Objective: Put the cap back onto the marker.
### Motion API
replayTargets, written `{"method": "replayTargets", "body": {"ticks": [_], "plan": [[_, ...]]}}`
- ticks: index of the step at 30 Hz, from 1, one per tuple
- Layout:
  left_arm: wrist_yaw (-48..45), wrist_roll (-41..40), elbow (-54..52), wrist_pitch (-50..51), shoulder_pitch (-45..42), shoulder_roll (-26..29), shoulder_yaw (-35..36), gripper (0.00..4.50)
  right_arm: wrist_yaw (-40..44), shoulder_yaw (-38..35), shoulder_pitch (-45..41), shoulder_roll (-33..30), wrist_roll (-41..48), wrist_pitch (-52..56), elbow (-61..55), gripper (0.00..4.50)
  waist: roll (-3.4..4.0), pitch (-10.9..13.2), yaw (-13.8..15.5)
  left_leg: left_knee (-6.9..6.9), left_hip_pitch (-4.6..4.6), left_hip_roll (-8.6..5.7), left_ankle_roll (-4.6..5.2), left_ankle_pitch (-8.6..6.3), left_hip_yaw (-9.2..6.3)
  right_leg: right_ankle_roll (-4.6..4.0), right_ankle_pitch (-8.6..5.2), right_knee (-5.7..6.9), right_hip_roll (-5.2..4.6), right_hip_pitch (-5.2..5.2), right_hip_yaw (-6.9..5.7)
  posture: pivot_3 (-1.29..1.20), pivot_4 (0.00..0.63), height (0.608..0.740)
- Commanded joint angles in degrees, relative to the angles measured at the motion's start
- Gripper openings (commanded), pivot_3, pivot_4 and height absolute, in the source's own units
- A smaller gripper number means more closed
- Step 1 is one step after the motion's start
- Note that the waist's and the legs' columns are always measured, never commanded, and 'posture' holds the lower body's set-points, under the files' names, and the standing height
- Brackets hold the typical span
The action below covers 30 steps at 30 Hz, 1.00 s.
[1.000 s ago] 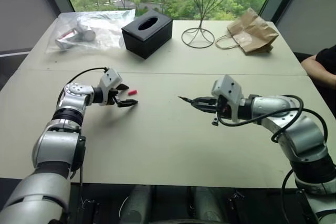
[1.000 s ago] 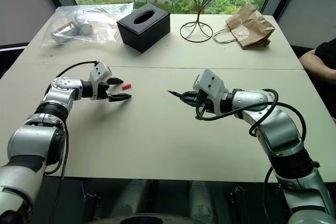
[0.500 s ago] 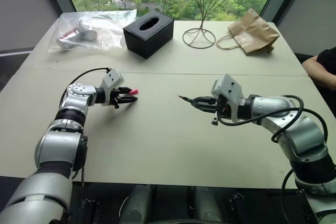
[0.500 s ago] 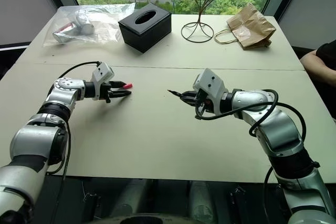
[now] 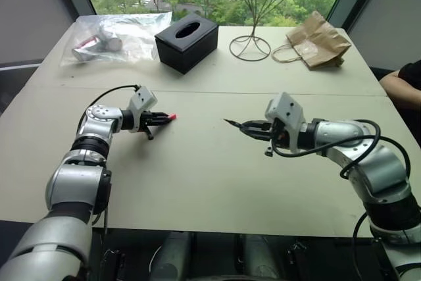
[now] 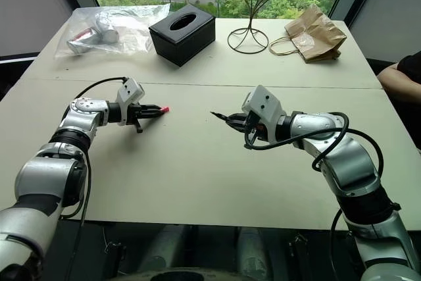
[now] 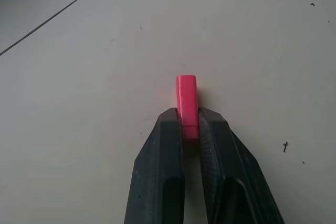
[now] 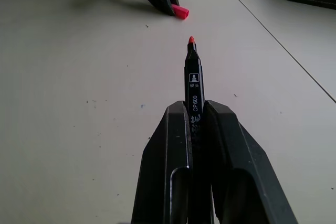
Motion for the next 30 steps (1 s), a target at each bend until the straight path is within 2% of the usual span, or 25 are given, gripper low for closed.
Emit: {"method": "replayTargets", "body": {"ticks": [1,6,11,14,19,25,30], "plan": [[-0.2,1.2,0.7,0.5,0.3,-0.8,-0.7,0.03,-0.2,-1.9,-0.1,-0.1,0.8,-0.5,-1.8,0.0,0.0,0.0,0.0,0.0,0.0,0.0,0.0,0.0,0.0,0.0,0.0,0.0,0.0,0.0,0.0,0.0,0.15,0.74],[1.6,1.4,0.0,-1.7,0.5,-1.4,-0.7,0.03,0.1,-2.4,0.1,-0.3,0.8,-1.1,-0.4,0.0,-0.01,0.0,0.1,0.01,0.0,0.0,0.0,0.0,-0.03,0.01,0.0,0.0,0.0,0.03,-0.01,0.0,0.15,0.74],[-2.8,-0.9,-4.2,-3.9,-1.5,-3.1,0.1,0.03,3.9,-4.2,0.2,-3.8,0.5,-3.8,3.0,0.0,-0.03,0.0,0.2,0.03,-0.02,-0.03,0.0,0.0,-0.03,0.01,0.0,-0.02,-0.04,0.06,-0.02,0.0,0.15,0.74],[-6.5,-2.1,-9.6,-6.2,-1.8,-4.7,-0.2,0.03,5.6,-5.4,-0.5,-6.4,-1.2,-7.6,6.5,0.0,-0.11,0.1,0.0,0.02,-0.07,-0.03,0.0,0.0,0.0,0.01,-0.01,-0.04,-0.03,0.0,-0.02,0.0,0.15,0.74],[-11.3,-4.1,-18.5,-5.1,-0.4,-7.1,-1.6,0.03,9.1,-3.1,-1.5,-9.4,-5.5,-15.2,11.8,0.0,-0.1,0.1,-0.4,-0.05,-0.05,-0.02,0.0,0.0,0.08,0.01,-0.01,-0.03,0.0,-0.05,-0.01,0.0,0.15,0.74],[-14.3,-6.3,-30.1,-2.7,1.8,-8.8,-3.6,0.03,13.4,0.6,-2.8,-9.6,-10.0,-22.8,15.0,0.0,-0.1,0.1,-1.0,-0.04,-0.05,0.01,0.0,0.0,0.07,0.01,-0.01,-0.02,0.02,-0.06,0.0,0.0,0.15,0.74],[-15.5,-6.6,-35.9,-2.1,3.3,-9.1,-6.2,0.03,14.8,1.8,-4.0,-8.2,-10.9,-24.2,16.0,0.0,-0.1,0.1,-1.3,-0.03,-0.05,0.02,0.0,0.0,0.0,0.0,-0.01,-0.02,0.01,-0.04,0.01,0.0,0.15,0.74]]}}
